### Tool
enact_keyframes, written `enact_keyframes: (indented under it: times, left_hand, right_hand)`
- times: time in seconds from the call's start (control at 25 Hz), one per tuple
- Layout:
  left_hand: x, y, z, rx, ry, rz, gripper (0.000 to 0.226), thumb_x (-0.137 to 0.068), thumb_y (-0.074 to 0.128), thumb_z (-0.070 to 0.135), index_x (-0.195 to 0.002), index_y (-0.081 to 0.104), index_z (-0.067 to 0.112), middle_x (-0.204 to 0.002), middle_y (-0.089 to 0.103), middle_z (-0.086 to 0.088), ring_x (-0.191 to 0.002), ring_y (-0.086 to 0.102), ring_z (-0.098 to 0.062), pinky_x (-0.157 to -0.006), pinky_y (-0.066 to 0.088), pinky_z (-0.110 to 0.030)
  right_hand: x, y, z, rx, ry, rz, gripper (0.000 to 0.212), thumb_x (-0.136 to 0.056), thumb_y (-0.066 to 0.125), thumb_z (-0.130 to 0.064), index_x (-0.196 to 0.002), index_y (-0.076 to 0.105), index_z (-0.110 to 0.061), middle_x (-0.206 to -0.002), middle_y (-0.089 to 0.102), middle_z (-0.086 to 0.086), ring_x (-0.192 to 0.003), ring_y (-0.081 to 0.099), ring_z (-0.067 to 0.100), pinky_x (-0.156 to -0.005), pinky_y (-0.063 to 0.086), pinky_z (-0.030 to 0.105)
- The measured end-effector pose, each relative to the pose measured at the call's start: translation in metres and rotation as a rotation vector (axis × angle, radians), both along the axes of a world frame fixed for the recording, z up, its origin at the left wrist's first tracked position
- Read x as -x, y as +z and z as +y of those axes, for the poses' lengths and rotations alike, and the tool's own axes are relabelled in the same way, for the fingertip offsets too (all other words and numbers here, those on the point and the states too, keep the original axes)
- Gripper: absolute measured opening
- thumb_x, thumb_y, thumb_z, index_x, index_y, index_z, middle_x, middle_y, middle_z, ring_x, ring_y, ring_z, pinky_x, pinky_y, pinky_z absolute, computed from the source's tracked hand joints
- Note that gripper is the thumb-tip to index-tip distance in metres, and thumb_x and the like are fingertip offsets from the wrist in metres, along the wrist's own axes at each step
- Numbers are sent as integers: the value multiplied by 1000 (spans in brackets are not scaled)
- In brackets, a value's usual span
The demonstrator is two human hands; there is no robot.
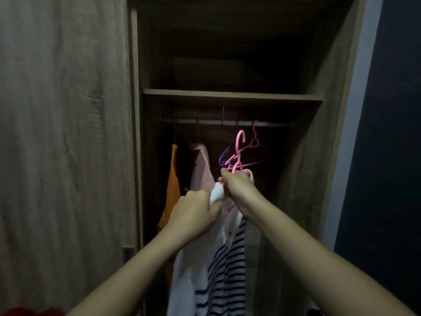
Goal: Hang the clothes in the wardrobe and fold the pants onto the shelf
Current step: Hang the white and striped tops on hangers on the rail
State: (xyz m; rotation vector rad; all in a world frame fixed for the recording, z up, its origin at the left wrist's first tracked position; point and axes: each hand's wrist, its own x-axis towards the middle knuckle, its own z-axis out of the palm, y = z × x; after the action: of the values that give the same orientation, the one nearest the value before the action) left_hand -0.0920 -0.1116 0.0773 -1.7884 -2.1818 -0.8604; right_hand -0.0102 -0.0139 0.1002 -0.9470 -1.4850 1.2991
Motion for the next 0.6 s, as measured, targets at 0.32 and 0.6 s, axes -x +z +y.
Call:
enact_keyframes:
  times: [0.32, 0.6]
  left_hand:
    - [38, 22, 55, -226, 91, -155, 26, -93, 47, 38, -108, 64, 25, -75, 67, 6, -61, 65, -10, -63, 59, -34]
    - [80, 10, 189, 52, 95, 96, 40, -97, 38, 39, -135, 47, 31, -146, 29, -14, -123, 43, -39, -98, 42, -44]
  right_hand:
    - [-13, -15, 19, -95, -44, -156, 32, -86, 58, -20, -117, 55, -14, -88, 60, -1, -77, 57, 10, -54, 40, 19]
    - [0, -37, 71, -211, 88, -338, 43, -94, 44, -24, -136, 46, -24, -103, 63, -1, -81, 57, 4, -69, 45, 23]
